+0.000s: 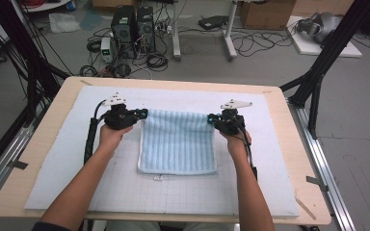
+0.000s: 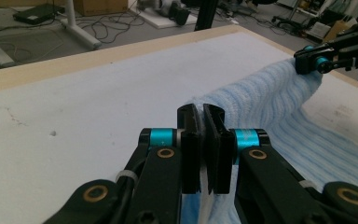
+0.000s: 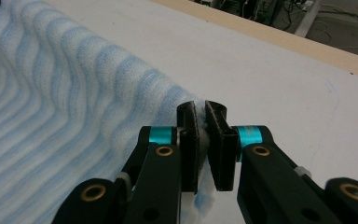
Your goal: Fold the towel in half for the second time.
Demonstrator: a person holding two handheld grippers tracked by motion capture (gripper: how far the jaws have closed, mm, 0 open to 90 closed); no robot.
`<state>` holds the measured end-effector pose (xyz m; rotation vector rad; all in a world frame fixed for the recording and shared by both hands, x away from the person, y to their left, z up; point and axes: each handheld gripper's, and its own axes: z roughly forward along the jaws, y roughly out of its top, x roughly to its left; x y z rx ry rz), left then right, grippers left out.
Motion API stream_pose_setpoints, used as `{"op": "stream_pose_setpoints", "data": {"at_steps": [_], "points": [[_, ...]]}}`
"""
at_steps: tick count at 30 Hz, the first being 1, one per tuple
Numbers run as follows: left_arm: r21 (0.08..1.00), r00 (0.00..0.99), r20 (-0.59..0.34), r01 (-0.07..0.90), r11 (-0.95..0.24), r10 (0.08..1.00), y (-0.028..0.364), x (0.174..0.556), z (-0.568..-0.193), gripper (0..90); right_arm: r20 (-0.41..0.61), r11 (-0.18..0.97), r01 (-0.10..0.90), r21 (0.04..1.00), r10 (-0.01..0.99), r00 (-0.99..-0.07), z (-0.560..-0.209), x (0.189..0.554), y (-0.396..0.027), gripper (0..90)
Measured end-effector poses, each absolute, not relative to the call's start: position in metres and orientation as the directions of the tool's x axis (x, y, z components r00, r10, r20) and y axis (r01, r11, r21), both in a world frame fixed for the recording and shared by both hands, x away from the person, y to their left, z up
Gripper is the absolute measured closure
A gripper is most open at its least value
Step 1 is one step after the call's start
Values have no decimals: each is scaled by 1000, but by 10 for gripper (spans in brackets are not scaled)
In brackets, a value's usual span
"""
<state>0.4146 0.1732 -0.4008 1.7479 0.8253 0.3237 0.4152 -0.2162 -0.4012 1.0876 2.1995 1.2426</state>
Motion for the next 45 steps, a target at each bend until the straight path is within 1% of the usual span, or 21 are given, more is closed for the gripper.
{"op": "stream_pose_setpoints", "data": {"at_steps": [10, 13, 14, 25, 34, 43, 45], "points": [[936, 760, -150, 314, -156, 632, 177, 381, -403, 851, 20, 312, 382, 870, 752, -659, -399, 384, -222, 840], [940, 769, -147, 305, -155, 622, 177, 370, -406, 851, 22, 311, 374, 874, 743, -669, -400, 376, -224, 838], [943, 772, -133, 293, -161, 622, 177, 367, -407, 851, 21, 319, 379, 869, 741, -671, -400, 373, -224, 836], [938, 793, -127, 291, -188, 595, 181, 340, -418, 848, 2, 331, 339, 881, 712, -702, -402, 340, -226, 834], [931, 805, -136, 303, -203, 578, 184, 317, -431, 846, -4, 344, 328, 880, 696, -718, -416, 306, -228, 832], [918, 814, -140, 320, -235, 563, 186, 298, -439, 847, 9, 343, 335, 877, 688, -726, -426, 292, -231, 833], [916, 816, -143, 324, -238, 561, 187, 296, -440, 851, -2, 360, 332, 872, 681, -733, -427, 289, -230, 833]]}}
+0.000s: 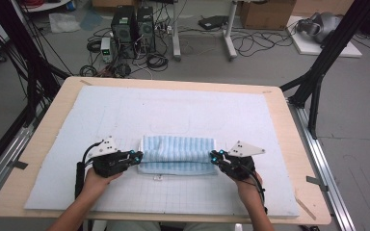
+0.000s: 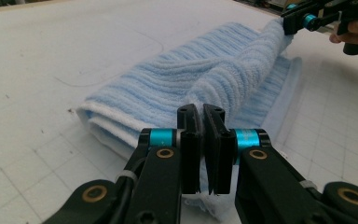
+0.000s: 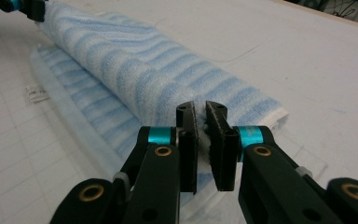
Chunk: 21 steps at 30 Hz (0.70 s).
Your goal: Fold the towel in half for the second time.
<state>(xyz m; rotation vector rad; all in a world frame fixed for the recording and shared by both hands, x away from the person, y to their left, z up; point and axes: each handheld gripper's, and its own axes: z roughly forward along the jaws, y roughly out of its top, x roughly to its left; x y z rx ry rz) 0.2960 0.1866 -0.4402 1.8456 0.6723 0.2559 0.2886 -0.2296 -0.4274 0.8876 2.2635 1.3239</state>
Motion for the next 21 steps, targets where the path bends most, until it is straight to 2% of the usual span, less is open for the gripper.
{"op": "stream_pose_setpoints", "data": {"at_steps": [8, 10, 12, 14, 17, 21], "points": [[909, 819, -139, 328, -256, 556, 188, 288, -441, 847, -17, 391, 332, 859, 669, -743, -429, 277, -230, 807], [910, 806, -153, 341, -237, 572, 191, 287, -438, 824, -23, 403, 332, 853, 665, -747, -429, 275, -230, 749], [918, 777, -159, 343, -197, 610, 195, 286, -431, 715, -3, 390, 339, 856, 660, -751, -425, 273, -234, 641], [929, 755, -173, 338, -149, 632, 198, 286, -425, 619, 24, 342, 337, 877, 669, -743, -416, 271, -241, 588], [936, 742, -201, 338, -98, 640, 198, 293, -419, 571, 25, 307, 323, 895, 689, -724, -408, 272, -245, 555], [927, 749, -207, 357, -119, 629, 186, 305, -422, 546, 28, 302, 349, 887, 720, -694, -412, 282, -237, 566]]}}
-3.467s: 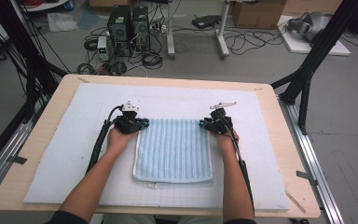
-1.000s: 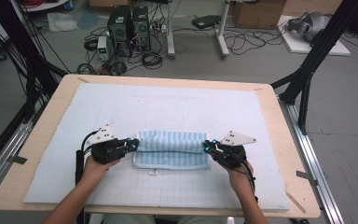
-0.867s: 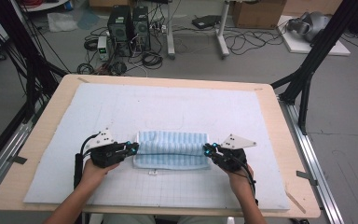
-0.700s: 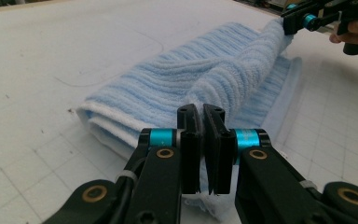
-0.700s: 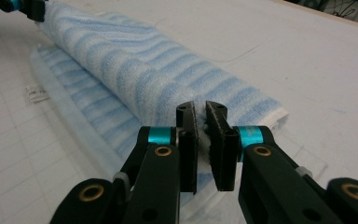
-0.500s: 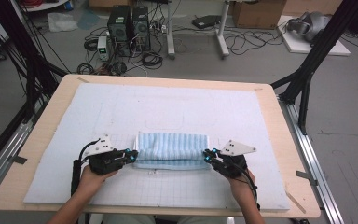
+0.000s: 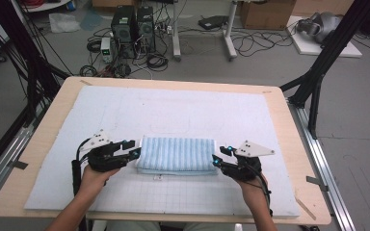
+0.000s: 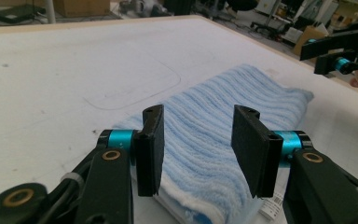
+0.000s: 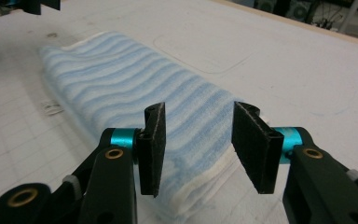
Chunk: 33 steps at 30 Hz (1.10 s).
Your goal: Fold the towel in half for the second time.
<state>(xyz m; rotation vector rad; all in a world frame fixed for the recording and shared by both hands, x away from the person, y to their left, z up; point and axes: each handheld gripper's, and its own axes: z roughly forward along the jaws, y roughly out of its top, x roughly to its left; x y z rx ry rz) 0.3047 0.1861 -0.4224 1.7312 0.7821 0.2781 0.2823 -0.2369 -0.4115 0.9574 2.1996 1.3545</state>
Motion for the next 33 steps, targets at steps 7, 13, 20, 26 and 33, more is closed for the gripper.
{"op": "stream_pose_setpoints", "data": {"at_steps": [7, 13, 20, 26, 33], "points": [[875, 755, -216, 431, -221, 619, 166, 315, -437, 627, 42, 328, 401, 855, 727, -685, -425, 301, -214, 668], [826, 747, -181, 468, -314, 639, 161, 310, -443, 690, 46, 433, 433, 791, 664, -747, -437, 298, -203, 674], [776, 753, -155, 494, -393, 640, 160, 303, -444, 767, 55, 467, 445, 764, 639, -767, -443, 293, -210, 652], [799, 757, -162, 477, -366, 633, 163, 304, -436, 712, 118, 355, 439, 825, 652, -749, -433, 296, -219, 608], [853, 723, -160, 443, -274, 672, 172, 335, -433, 649, 75, 309, 445, 841, 747, -661, -430, 322, -219, 583]]}}
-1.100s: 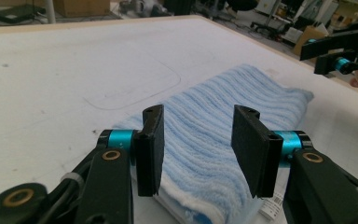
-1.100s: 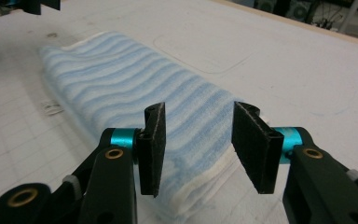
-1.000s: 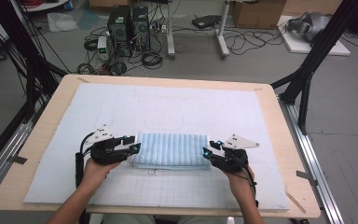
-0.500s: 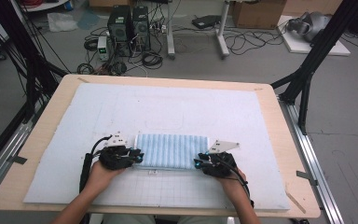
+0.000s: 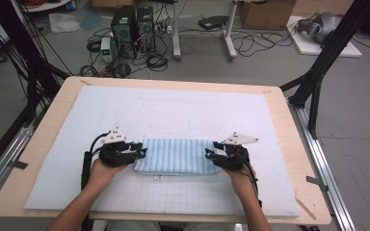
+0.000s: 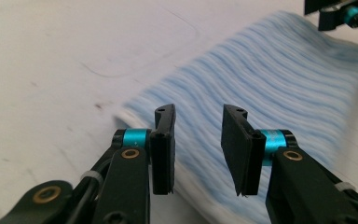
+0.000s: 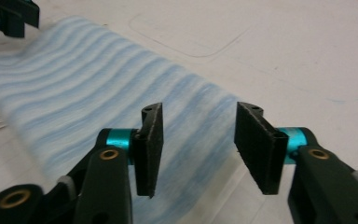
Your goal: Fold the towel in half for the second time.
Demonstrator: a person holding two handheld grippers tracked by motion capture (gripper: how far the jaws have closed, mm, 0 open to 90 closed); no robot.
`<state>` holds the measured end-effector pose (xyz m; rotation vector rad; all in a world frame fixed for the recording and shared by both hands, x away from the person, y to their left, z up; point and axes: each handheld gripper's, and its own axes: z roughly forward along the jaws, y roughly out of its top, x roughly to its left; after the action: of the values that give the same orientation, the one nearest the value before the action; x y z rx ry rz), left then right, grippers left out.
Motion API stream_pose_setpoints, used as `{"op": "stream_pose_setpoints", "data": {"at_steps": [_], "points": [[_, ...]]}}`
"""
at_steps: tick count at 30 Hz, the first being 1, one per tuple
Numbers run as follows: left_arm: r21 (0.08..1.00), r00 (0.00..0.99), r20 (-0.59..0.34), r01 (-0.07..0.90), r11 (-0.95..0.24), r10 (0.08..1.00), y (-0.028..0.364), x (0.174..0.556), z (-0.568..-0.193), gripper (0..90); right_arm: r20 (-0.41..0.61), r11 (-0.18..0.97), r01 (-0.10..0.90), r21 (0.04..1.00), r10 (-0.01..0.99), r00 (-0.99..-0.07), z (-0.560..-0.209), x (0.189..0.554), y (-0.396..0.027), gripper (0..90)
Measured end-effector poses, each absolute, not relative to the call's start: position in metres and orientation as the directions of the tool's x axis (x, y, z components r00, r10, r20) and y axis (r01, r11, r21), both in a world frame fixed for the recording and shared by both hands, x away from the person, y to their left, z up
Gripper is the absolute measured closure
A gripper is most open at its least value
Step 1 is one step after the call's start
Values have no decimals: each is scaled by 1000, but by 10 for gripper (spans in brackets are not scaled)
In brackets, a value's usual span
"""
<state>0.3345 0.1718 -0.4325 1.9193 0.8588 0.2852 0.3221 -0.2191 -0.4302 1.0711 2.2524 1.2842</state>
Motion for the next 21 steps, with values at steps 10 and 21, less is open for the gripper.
{"op": "stream_pose_setpoints", "data": {"at_steps": [10, 21], "points": [[804, 677, -129, 499, -323, 725, 161, 350, -445, 697, 36, 370, 506, 779, 779, -625, -444, 344, -215, 732], [904, 685, -247, 417, -90, 685, 187, 344, -427, 413, 37, 295, 429, 854, 788, -615, -426, 317, -243, 417]]}}
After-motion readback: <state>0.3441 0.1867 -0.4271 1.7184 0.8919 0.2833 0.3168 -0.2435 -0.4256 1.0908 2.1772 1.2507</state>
